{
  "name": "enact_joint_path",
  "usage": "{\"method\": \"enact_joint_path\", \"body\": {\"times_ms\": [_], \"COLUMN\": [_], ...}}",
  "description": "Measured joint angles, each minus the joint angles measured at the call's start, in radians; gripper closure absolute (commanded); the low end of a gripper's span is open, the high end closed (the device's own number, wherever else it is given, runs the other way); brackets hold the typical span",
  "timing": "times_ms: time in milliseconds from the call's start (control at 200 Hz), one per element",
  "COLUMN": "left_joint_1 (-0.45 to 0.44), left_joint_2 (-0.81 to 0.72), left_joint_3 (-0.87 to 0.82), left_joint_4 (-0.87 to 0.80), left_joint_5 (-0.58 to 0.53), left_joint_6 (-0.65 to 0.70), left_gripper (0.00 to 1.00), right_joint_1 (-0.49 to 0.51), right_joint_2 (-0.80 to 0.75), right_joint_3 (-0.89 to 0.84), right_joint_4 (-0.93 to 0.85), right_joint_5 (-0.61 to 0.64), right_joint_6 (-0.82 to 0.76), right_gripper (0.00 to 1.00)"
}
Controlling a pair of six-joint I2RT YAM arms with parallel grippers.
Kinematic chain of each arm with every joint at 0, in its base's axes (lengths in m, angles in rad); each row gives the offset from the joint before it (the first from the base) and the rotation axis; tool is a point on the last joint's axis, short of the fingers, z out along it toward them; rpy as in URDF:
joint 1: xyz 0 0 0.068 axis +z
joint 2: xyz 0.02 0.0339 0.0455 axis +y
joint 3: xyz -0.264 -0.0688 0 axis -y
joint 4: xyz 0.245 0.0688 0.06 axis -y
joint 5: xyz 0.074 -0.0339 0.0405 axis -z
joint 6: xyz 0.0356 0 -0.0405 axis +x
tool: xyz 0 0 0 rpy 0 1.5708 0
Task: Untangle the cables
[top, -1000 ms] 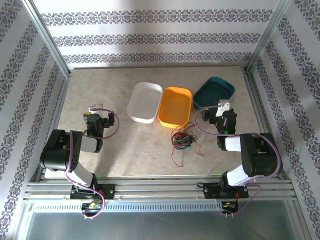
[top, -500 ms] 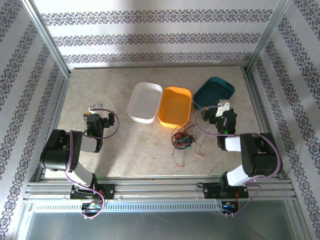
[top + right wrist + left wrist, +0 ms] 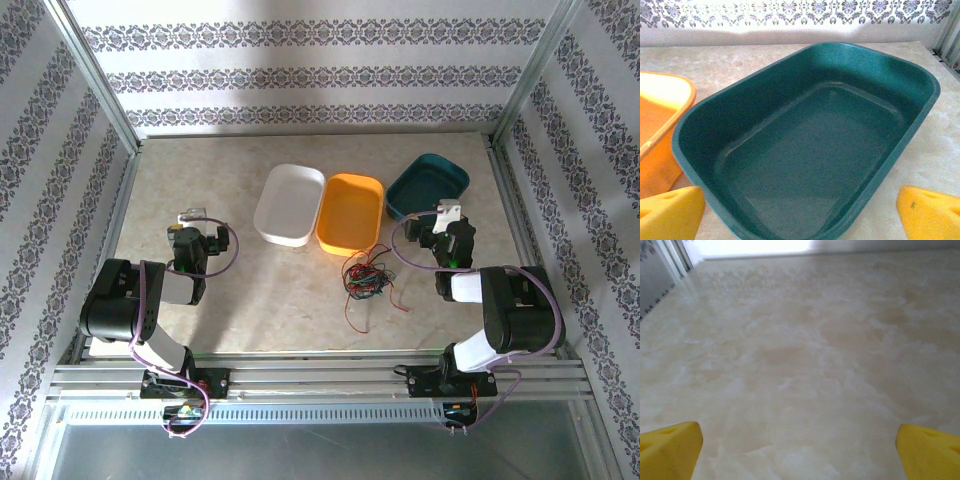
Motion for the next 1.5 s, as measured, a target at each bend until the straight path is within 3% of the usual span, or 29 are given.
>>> {"method": "enact_joint_path", "body": {"times_ms": [160,320,390,440,520,655,775,929,1059,1354,1499], "left_joint_1": [-0.006,-0.043,-0.119,-0.200,-0.346,-0.548,-0.645,-0.691,-0.714,-0.753,-0.801], "left_joint_2": [-0.138,-0.249,-0.256,-0.249,-0.211,-0.086,0.018,0.073,0.111,0.220,0.270], "left_joint_3": [0.135,0.250,0.289,0.310,0.350,0.451,0.537,0.573,0.612,0.669,0.709], "left_joint_4": [-0.207,-0.372,-0.431,-0.475,-0.535,-0.601,-0.639,-0.692,-0.752,-0.786,-0.811], "left_joint_5": [-0.051,-0.106,-0.114,-0.105,-0.059,0.103,0.265,0.410,0.458,0.494,0.460], "left_joint_6": [-0.007,-0.074,-0.087,-0.095,-0.114,-0.133,-0.133,-0.113,-0.065,-0.014,0.036], "left_gripper": [0.01,0.01,0.00,0.06,0.05,0.01,0.00,0.00,0.00,0.05,0.06], "right_joint_1": [0.000,0.008,0.035,0.074,0.153,0.261,0.325,0.366,0.367,0.323,0.271], "right_joint_2": [-0.041,-0.277,-0.378,-0.436,-0.486,-0.480,-0.433,-0.394,-0.394,-0.405,-0.404], "right_joint_3": [0.002,0.133,0.204,0.244,0.299,0.335,0.340,0.349,0.349,0.298,0.262], "right_joint_4": [-0.061,-0.446,-0.574,-0.659,-0.805,-1.028,-1.188,-1.323,-1.395,-1.446,-1.450], "right_joint_5": [-0.003,0.076,0.125,0.145,0.153,0.063,-0.051,-0.160,-0.194,-0.220,-0.233], "right_joint_6": [0.009,0.101,0.152,0.175,0.218,0.284,0.326,0.367,0.413,0.492,0.509], "right_gripper": [0.24,0.37,0.36,0.35,0.34,0.36,0.38,0.40,0.44,0.64,0.65]}}
